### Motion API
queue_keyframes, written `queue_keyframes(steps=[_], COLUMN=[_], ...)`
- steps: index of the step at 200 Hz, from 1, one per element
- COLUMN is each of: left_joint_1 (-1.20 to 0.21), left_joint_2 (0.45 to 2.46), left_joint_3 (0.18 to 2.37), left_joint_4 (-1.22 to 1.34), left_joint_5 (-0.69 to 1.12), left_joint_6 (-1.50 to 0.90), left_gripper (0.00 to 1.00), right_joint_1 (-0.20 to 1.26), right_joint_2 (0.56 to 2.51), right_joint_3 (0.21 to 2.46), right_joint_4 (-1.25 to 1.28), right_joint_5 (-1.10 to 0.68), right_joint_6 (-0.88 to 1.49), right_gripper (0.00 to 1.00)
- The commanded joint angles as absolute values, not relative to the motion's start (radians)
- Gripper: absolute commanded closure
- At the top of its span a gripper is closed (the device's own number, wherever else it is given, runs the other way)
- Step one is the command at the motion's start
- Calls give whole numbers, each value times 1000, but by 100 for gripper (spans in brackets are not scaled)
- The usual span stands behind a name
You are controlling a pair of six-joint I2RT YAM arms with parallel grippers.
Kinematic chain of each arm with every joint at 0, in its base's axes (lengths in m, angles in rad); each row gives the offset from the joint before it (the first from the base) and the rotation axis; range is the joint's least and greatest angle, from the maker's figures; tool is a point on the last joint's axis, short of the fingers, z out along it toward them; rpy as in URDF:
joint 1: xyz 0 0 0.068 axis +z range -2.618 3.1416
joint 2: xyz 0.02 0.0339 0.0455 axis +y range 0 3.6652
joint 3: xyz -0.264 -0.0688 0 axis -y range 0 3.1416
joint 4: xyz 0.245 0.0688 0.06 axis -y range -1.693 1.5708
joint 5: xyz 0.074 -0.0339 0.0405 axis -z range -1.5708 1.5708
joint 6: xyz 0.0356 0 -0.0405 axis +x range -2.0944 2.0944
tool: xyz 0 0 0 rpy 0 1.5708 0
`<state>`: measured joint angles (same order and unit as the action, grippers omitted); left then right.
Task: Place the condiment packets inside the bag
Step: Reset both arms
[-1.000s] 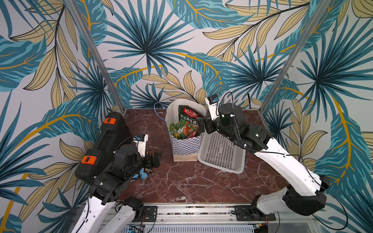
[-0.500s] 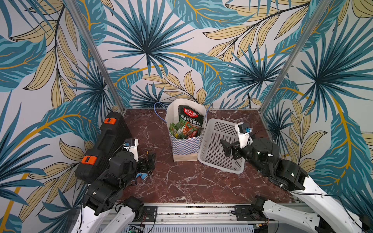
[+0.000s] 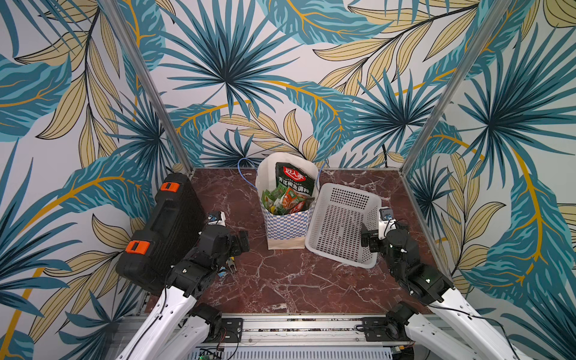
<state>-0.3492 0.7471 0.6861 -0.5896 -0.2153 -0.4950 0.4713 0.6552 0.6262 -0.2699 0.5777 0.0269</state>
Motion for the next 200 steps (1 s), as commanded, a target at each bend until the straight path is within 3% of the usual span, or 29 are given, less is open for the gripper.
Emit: queue_keyframes(steps=[1, 98, 114, 149, 200], left_joint_1=[-316, -78, -68, -64, -54], left_joint_2=[781, 889, 920, 971, 1114], left_joint_3=[638, 406, 377, 271, 305], left_joint_4=[-387, 98, 165, 383, 508], left_joint_5=[-265, -235, -157, -187, -199], left_joint_6=[-374, -94, -19, 59, 55], left_gripper=[0, 0, 0, 0, 0], right_joint_1=[396, 74, 59, 54, 53], right_joint_2=[655, 821, 855, 929, 1130], right_joint_3=[570, 399, 354, 258, 129], right_joint_4=[-100, 294, 392, 619, 1008], right_joint_5=[522, 333, 315, 303, 328], right_joint_6=[31, 77, 79, 70, 65], right_gripper=[1, 0, 0, 0, 1])
